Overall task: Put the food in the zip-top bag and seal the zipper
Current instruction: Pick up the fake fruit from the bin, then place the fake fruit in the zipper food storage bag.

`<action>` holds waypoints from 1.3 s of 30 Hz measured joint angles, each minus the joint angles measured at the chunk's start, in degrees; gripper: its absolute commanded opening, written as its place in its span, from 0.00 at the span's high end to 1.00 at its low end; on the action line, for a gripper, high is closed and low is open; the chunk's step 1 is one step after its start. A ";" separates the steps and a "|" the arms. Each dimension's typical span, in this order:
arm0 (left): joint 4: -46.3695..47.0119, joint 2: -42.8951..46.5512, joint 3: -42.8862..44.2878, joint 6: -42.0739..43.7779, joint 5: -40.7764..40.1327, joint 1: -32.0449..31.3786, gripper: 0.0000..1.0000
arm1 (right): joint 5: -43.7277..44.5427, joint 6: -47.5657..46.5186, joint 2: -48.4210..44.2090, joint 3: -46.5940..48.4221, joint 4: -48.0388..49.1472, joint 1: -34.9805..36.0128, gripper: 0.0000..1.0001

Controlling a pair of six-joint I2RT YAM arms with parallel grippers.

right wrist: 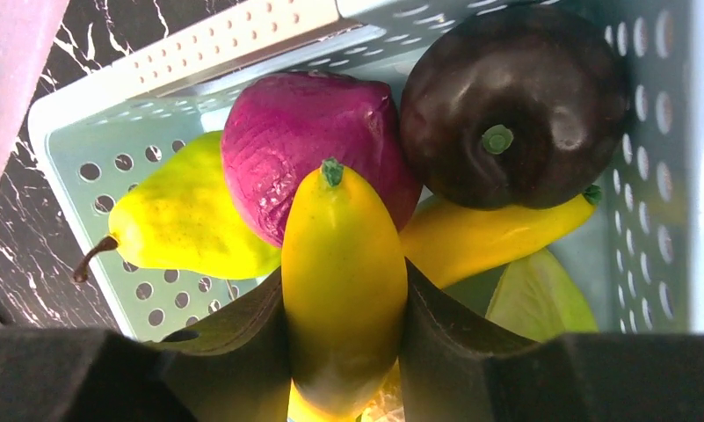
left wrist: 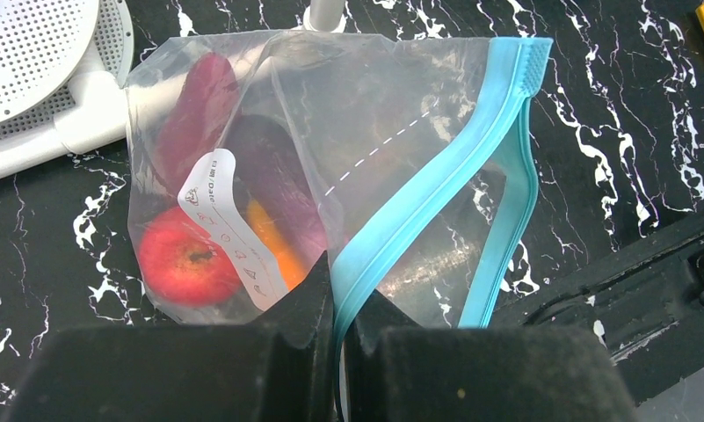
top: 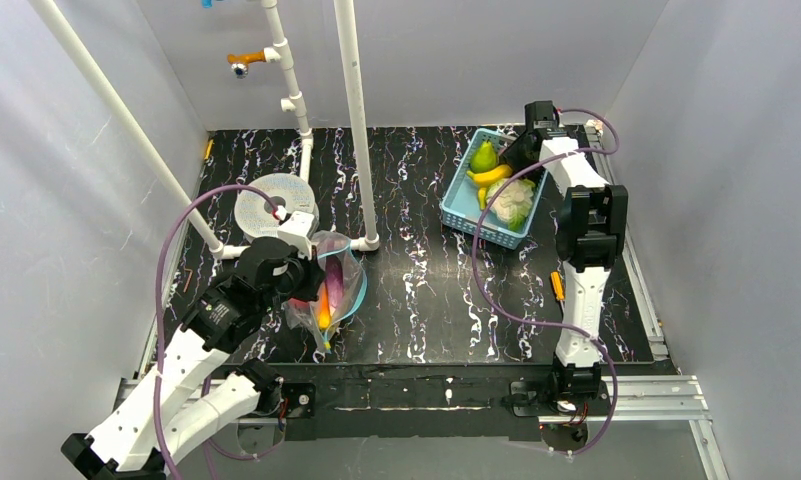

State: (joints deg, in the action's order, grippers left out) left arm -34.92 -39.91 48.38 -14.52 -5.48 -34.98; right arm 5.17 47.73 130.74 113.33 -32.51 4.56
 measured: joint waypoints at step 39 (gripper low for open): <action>0.66 -8.29 0.00 0.22 -2.42 0.37 1.00 | -9.26 -21.04 -65.95 -70.03 27.57 34.91 0.86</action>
State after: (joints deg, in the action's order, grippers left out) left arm -34.26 -48.20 48.38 -14.31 -7.90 -34.61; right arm -4.09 26.69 64.79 43.30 -4.93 39.46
